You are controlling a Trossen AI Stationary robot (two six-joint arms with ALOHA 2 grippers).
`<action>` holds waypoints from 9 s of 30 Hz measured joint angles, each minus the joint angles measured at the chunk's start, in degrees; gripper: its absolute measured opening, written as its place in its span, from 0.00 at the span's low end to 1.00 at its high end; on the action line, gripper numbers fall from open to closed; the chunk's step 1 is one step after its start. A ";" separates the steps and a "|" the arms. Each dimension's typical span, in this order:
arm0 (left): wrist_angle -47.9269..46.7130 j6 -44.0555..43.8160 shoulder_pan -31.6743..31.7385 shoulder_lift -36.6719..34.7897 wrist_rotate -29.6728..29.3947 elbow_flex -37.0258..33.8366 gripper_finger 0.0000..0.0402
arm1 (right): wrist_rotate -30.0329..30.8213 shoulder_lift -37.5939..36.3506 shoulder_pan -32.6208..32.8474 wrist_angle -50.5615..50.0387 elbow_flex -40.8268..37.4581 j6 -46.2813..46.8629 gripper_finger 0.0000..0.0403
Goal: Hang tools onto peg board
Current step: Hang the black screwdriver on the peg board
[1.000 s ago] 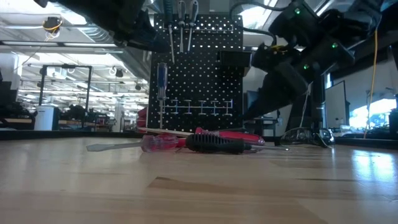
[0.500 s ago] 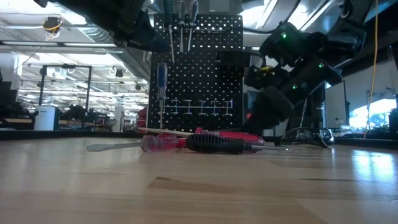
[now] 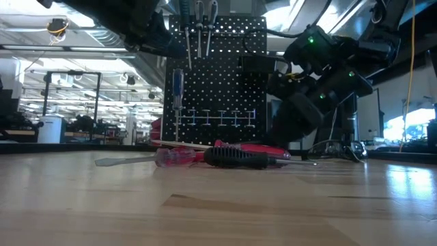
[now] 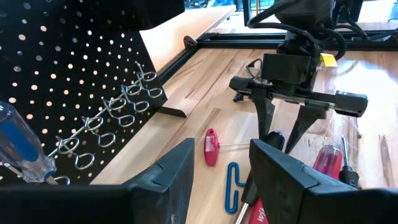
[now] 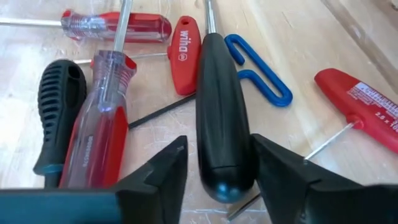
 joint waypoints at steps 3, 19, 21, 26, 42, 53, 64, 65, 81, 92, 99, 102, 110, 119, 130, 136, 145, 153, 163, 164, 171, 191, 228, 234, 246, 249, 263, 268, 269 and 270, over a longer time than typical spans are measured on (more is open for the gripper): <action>0.00 0.00 0.00 0.00 0.00 0.00 0.36 | 0.16 0.00 0.00 -0.17 0.00 -0.18 0.35; 0.00 0.02 0.00 0.00 0.00 0.00 0.36 | 3.13 -3.85 0.03 -0.85 0.00 -1.88 0.30; 0.01 0.02 0.00 0.00 0.00 0.00 0.36 | 3.10 -5.75 0.09 -1.21 0.00 -1.88 0.30; -0.02 -1.19 0.22 -0.02 1.61 0.00 0.36 | 3.68 -9.65 1.81 -3.24 0.00 -2.01 0.30; -3.39 1.16 4.88 5.32 18.48 6.30 0.59 | 5.13 -12.34 3.85 -9.61 4.17 -4.09 0.30; -33.05 2.71 4.72 21.97 18.64 28.50 0.59 | 5.70 -12.33 7.83 -16.51 10.46 -6.31 0.30; -32.88 4.78 6.06 24.37 26.76 31.95 0.59 | 6.54 -12.31 8.81 -19.84 14.00 -6.32 0.30; -32.86 4.29 6.39 24.37 27.04 31.94 0.59 | 6.56 -12.31 8.81 -19.82 14.27 -6.37 0.30; -31.69 3.71 8.39 24.37 31.31 31.93 0.30 | 6.19 -12.28 8.71 -21.07 14.84 -6.68 0.30; -31.35 4.80 8.14 24.27 33.30 31.93 0.26 | 6.07 -13.22 8.68 -27.92 19.19 -6.23 0.48; -30.10 5.14 5.56 21.58 30.48 31.79 0.26 | 5.04 -21.67 8.80 -48.97 24.11 -6.37 0.56; -26.23 5.73 3.58 19.32 26.16 29.61 0.26 | 5.68 -26.94 8.81 -49.08 20.70 -6.52 0.56; -1.45 10.03 2.06 8.88 21.67 16.69 0.26 | 5.40 -38.22 9.16 -16.68 1.47 -7.95 0.53; 15.29 17.58 4.38 -1.75 28.73 12.74 0.26 | 7.09 -37.63 9.03 7.21 0.45 -10.51 0.53; 21.47 17.36 6.84 -1.33 37.49 12.75 0.26 | 0.61 -31.02 9.03 15.99 11.89 -17.15 0.53; 21.11 15.76 6.82 -0.79 37.53 12.74 0.26 | 0.04 -24.37 9.03 14.67 15.43 -17.86 0.51; 18.82 15.04 6.73 -0.64 37.54 12.74 0.26 | -4.49 -21.17 9.03 16.56 17.33 -18.30 0.21; 21.52 14.45 6.75 2.46 37.89 12.81 0.26 | -2.92 -19.88 9.09 17.65 17.42 -17.96 0.02; 21.38 13.88 7.67 3.45 38.16 12.83 0.26 | -3.37 -19.52 9.03 18.38 17.38 -17.79 0.01; 21.32 13.84 7.67 3.50 38.16 12.83 0.26 | -3.39 -19.28 9.03 18.67 17.38 -17.79 0.01; 21.37 13.56 8.32 4.55 38.16 12.83 0.26 | -3.13 -18.80 9.03 18.76 17.38 -17.79 0.01; 16.87 17.18 6.63 2.33 10.25 12.74 0.26 | 16.33 -35.12 16.30 -22.50 15.63 -17.40 0.03; 47.91 29.16 19.54 25.07 -13.53 9.77 0.26 | 33.09 -37.55 23.30 -7.07 -8.17 -5.95 0.04; 48.26 28.80 22.63 25.07 -12.35 9.20 0.26 | 33.09 -37.55 23.30 -6.07 -8.20 -5.99 0.04; 51.85 29.09 25.52 25.05 -8.76 9.20 0.26 | 33.09 -37.55 23.28 -6.35 -8.20 -6.03 0.04; 52.41 29.19 26.02 25.05 -8.46 9.20 0.26 | 33.09 -37.55 23.28 -6.34 -8.20 -6.03 0.04; 46.66 20.52 28.68 24.90 -6.69 9.29 0.26 | 33.11 -37.55 23.28 -6.33 -8.20 -6.09 0.04; 45.23 20.27 28.96 24.96 -6.92 9.20 0.26 | 33.11 -37.55 23.28 -6.35 -8.20 -6.12 0.04; 44.97 20.39 28.97 24.96 -6.92 9.20 0.26 | 33.11 -37.55 23.28 -6.35 -8.20 -6.17 0.04; 44.51 20.42 29.05 24.96 -6.91 9.20 0.26 | 33.11 -37.55 23.28 -6.35 -8.20 -6.20 0.04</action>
